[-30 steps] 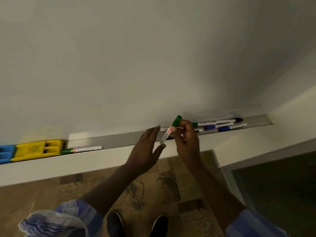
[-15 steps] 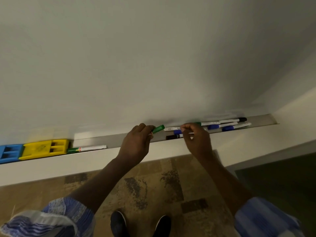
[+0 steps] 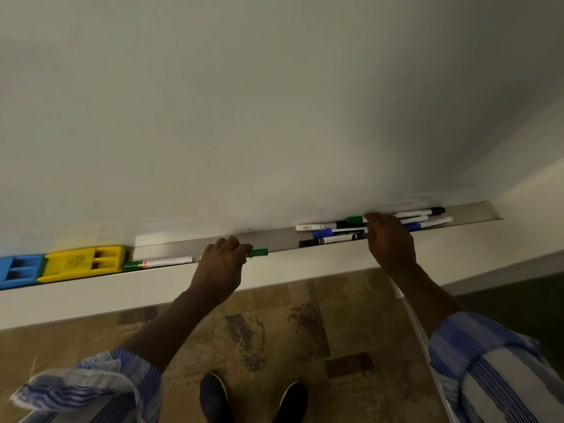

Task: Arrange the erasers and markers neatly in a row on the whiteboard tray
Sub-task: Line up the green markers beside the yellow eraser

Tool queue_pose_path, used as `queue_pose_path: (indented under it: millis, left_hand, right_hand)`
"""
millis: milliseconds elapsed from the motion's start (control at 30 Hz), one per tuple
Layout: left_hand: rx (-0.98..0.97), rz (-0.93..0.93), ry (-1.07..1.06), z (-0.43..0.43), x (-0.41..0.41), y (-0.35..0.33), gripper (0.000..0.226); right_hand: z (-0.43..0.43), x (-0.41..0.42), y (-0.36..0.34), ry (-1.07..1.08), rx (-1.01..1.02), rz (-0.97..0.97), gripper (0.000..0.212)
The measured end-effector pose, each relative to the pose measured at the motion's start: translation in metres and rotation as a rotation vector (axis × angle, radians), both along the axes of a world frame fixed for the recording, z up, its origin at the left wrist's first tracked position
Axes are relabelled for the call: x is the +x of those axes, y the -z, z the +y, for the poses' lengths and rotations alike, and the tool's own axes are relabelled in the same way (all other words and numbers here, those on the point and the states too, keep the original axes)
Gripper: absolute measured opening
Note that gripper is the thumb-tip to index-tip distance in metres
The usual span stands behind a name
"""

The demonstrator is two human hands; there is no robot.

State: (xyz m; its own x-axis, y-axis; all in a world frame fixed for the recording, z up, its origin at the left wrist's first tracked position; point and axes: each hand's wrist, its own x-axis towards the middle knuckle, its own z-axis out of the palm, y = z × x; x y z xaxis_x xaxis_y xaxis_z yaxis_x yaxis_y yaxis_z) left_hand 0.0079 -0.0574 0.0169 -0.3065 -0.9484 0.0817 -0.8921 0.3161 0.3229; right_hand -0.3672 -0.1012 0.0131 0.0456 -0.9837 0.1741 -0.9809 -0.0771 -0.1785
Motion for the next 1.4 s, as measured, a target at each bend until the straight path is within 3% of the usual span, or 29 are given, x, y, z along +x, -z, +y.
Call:
queue_pose_path:
  millis: [967, 1200, 1400]
  left_hand:
    - [0.005, -0.074, 0.034, -0.003, 0.004, 0.007, 0.029]
    - [-0.058, -0.02, 0.033, -0.001, 0.002, -0.005, 0.025]
    - [-0.104, 0.158, -0.017, 0.001, 0.004, -0.032, 0.022]
  right_hand:
    - [-0.02, -0.005, 0.004, -0.095, 0.024, 0.246, 0.022]
    - [-0.012, 0.006, -0.015, -0.167, -0.155, 0.113, 0.022]
    - [-0.001, 0.037, -0.051, -0.178, -0.25, -0.265, 0.024]
